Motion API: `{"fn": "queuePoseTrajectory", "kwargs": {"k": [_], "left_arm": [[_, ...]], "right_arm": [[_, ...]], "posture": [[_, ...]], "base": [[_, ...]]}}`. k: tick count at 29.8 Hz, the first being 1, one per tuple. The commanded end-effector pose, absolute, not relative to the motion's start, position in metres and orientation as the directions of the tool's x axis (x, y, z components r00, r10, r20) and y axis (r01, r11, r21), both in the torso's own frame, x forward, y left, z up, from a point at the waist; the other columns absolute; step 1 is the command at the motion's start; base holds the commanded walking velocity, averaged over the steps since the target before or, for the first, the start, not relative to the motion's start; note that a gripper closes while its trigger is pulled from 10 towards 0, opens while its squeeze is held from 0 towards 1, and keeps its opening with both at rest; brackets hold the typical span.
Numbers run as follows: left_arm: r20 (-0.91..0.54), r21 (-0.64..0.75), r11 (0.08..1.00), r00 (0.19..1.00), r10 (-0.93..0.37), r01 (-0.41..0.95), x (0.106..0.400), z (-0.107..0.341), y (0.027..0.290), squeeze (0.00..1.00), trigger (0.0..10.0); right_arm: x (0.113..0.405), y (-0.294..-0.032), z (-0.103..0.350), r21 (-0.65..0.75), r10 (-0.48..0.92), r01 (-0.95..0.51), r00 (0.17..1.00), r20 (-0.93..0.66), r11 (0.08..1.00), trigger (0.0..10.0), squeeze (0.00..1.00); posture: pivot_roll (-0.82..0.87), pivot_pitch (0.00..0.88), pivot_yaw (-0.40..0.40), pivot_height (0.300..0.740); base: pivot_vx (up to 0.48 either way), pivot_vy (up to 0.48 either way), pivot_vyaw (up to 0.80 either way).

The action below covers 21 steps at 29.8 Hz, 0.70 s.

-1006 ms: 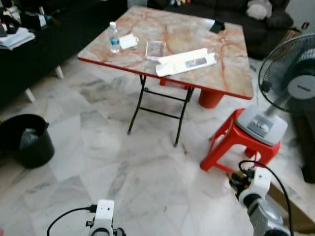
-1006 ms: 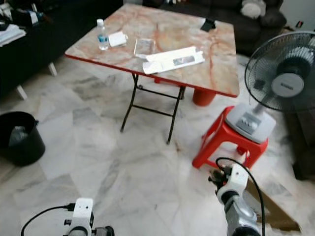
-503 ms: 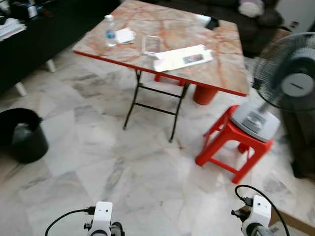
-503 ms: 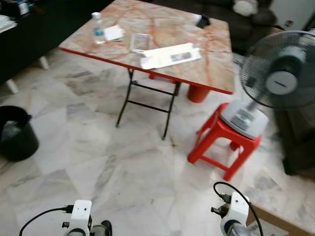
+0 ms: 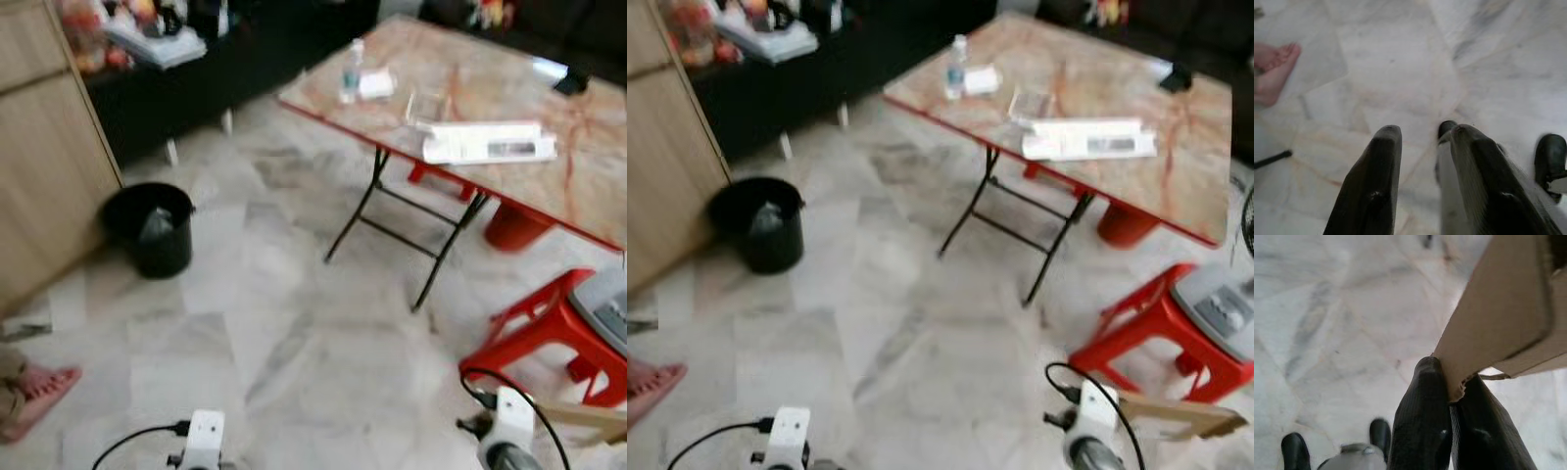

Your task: Picking trash to rubbish bin

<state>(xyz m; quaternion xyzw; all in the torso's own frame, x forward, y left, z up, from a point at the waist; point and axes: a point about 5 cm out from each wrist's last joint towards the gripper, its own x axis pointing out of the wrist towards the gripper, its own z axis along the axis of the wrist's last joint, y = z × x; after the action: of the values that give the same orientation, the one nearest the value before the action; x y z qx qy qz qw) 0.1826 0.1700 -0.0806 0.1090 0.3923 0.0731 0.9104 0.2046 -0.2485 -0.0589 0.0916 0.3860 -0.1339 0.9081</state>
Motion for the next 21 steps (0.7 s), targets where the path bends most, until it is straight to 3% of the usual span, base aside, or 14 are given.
{"fn": "queuePoseTrajectory", "kwargs": {"k": [1,21], "left_arm": [[-0.74,0.238,0.971,0.642,0.201,-0.03,0.1696,-0.0881,0.1628,0.0,10.0],[-0.734,0.244,0.969,0.642,0.219,-0.051,0.1718,-0.0869,0.1649,0.0,10.0]], "right_arm": [[0.2004,-0.2558,-0.059,0.042,-0.192,0.324,0.654,-0.732,0.945,10.0,0.0],[0.2063,-0.2471,-0.0581,0.055,-0.14,0.261,0.672,-0.727,0.964,10.0,0.0]], "posture": [[0.04,0.098,-0.161,0.728],[0.06,0.111,-0.174,0.728]], "base": [[0.0,0.0,0.8],[0.0,0.0,0.8]]}}
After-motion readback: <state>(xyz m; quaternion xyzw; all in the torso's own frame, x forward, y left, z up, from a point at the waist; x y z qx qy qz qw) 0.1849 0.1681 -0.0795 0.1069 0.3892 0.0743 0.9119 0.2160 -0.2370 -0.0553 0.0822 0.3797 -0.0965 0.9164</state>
